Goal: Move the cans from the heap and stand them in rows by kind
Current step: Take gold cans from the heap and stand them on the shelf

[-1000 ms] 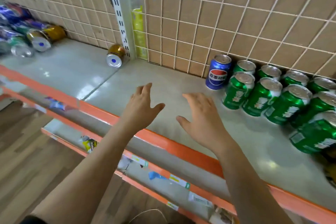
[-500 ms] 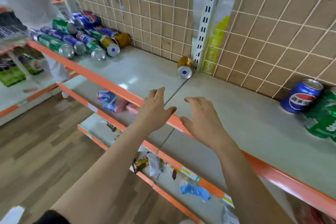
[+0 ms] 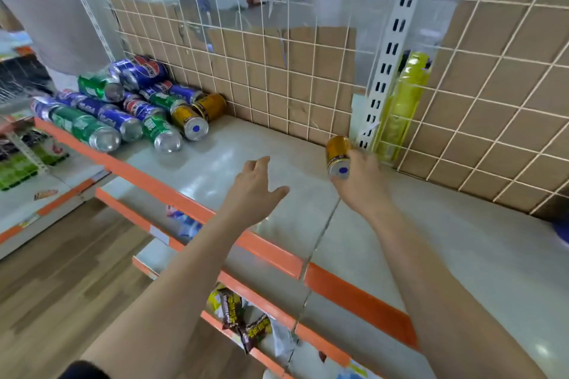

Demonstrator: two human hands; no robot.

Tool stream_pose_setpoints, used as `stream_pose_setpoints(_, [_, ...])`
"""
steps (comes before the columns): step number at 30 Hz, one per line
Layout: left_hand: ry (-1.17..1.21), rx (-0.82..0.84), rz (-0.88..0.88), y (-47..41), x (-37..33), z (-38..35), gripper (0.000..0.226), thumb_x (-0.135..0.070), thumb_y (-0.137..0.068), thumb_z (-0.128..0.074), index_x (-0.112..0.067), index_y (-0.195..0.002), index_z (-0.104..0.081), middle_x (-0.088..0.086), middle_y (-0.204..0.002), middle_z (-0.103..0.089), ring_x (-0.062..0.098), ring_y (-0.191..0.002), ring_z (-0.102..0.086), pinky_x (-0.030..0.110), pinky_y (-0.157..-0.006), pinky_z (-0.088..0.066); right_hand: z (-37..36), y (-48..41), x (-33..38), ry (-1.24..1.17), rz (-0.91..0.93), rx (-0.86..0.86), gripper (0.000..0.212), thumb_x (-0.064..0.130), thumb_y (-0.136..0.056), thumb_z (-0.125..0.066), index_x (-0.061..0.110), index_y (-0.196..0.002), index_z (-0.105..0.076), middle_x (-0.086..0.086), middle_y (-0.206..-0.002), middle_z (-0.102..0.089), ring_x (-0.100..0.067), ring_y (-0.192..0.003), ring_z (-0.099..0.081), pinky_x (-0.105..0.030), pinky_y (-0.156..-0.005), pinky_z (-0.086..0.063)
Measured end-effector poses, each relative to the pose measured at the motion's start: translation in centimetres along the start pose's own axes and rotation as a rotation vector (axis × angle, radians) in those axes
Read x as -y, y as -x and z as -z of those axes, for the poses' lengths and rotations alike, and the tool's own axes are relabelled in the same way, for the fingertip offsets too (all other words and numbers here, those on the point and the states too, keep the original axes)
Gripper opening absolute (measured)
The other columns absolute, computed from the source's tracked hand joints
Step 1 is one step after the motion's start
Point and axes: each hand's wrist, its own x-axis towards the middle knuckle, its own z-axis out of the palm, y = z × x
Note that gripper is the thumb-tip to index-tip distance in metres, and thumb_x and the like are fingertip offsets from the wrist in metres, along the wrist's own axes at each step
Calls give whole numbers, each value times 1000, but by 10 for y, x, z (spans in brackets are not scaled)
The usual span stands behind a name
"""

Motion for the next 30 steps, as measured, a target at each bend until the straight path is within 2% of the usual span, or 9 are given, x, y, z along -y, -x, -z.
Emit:
stream_pose_setpoints(4, [-36, 12, -40, -49, 5, 10, 72, -40, -90, -56, -15, -147, -21, 10, -149, -26, 31, -131, -36, 43, -105, -36, -14, -45, 4, 39, -91, -36, 52, 37, -88, -56, 8, -129, -41, -23, -134, -35, -43, -121, -40, -44, -98, -38])
stream_pose_setpoints(9, [-70, 50, -68, -91, 5, 12, 72, -41, -90, -55, -16, -147, -19, 8, -150, -26, 28, -132, -35, 40, -105, -37, -23, -84, 4, 7, -229, 19, 63, 44, -92, -48, 2, -136, -32, -25, -142, -32, -42, -125, -39, -43, -98, -37])
stream_pose_setpoints(14, [-85, 67, -80, -128, 10, 16, 72, -41, -90, -55, -15, -147, -19, 8, -148, -29, 30, -131, -37, 42, -104, -37, -32, -106, 2, -74, -349, 120, 79, 41, -88, -54, -1, -143, -16, -19, -119, -57, -36, -106, -56, -35, -76, -43])
stream_pose_setpoints(16, [-94, 66, -78, -139, 16, 19, 73, -41, -90, -56, -14, -147, -20, 9, -147, -31, 30, -131, -37, 42, -103, -38, -36, -112, 5, -47, -353, 101, 84, 40, -81, -63, -3, -140, -20, -18, -117, -58, -36, -105, -57, -35, -75, -45])
stream_pose_setpoints(18, [-116, 67, -72, -150, 24, 24, 72, -43, -90, -56, -15, -147, -21, 10, -146, -32, 30, -129, -39, 42, -100, -40, -38, -116, 12, -7, -314, 66, 75, 38, -75, -70, 1, -130, -33, -16, -118, -57, -36, -107, -55, -34, -73, -43])
stream_pose_setpoints(20, [-131, 61, -57, -162, 35, 31, 71, -43, -90, -56, -15, -146, -23, 11, -145, -34, 32, -128, -40, 42, -99, -39, -41, -119, 24, -35, -280, 66, 71, 38, -74, -71, 7, -128, -37, -14, -119, -56, -34, -109, -54, -32, -73, -40])
stream_pose_setpoints(22, [-171, 26, -30, -178, 49, 41, 68, -42, -90, -55, -14, -145, -26, 14, -144, -35, 35, -128, -39, 44, -102, -38, -48, -124, 38, -160, -256, 102, 70, 40, -74, -70, 13, -131, -38, -11, -119, -55, -32, -108, -54, -33, -77, -42])
stream_pose_setpoints(26, [-253, -73, 25, -220, 78, 65, 59, -42, -90, -52, -11, -137, -35, 17, -137, -41, 42, -124, -38, 50, -100, -37, -67, -143, 69, -614, -227, 168, 69, 28, -72, -76, 24, -133, -44, -3, -125, -54, -23, -106, -56, -38, -90, -49])
stream_pose_setpoints(30, [-242, -108, 45, -263, 105, 86, 54, -40, -88, -54, -10, -130, -40, 20, -131, -43, 41, -122, -41, 51, -100, -37, -87, -162, 100, -923, -294, 255, 68, 20, -74, -76, 24, -133, -44, -5, -128, -52, -27, -102, -60, -40, -83, -53])
